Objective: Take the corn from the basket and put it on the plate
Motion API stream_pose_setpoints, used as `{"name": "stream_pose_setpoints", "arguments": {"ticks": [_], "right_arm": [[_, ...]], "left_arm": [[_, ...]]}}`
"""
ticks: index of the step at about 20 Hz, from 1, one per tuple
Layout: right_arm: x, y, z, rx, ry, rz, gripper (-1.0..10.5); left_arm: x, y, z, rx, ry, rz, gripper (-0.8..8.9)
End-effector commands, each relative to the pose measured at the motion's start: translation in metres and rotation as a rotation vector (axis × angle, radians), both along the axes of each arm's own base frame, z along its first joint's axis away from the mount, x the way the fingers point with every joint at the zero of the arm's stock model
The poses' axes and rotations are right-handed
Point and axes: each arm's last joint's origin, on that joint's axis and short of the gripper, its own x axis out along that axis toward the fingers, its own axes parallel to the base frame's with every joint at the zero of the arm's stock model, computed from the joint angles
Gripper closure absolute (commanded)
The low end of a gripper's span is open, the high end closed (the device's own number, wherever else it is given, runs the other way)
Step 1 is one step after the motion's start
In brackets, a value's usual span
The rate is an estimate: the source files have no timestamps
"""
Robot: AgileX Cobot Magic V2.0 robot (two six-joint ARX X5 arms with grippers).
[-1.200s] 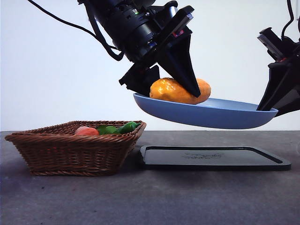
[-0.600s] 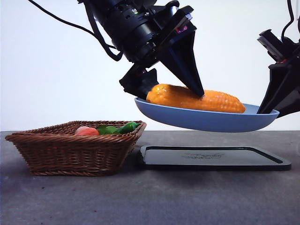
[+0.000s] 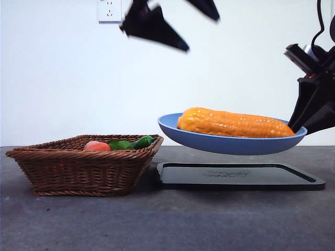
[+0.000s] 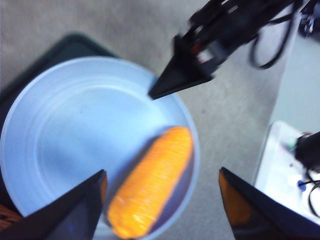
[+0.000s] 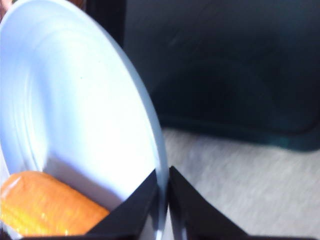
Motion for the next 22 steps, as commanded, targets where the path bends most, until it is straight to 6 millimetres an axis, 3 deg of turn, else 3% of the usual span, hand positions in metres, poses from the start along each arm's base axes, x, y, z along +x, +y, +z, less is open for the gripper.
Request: {"name": "stream_pose_setpoints", "arguments": {"ticks": [1,6,12,17,22], "right_arm": [[0.017,-0.005,0.0,0.01,0.003,-0.027,9.4],[0.058,-0.014,-0.011,0.012,0.056,-0.068,9.5],[0.1,-0.014,-0.037,0.014,0.13,-0.079,9.4],[0.107,-0.015,-0.055,-0.001,0.147,-0.083,9.5],[0.106,-0.014,-0.056,-0.026,0.148,-0.071,9.1]], "left_arm": [[-0.01,0.007,0.024,-0.056,-0.049,0.0,4.47],[-0.035,0.031,0.054,-0.124,-0.103,0.009,4.47],[-0.049,0.044,0.069,-0.158,-0.136,0.01,4.47],[-0.049,0.044,0.069,-0.158,-0.135,0.011,4.48],[-0.049,0.044,0.069,-0.159,-0.136,0.011,4.48]]}}
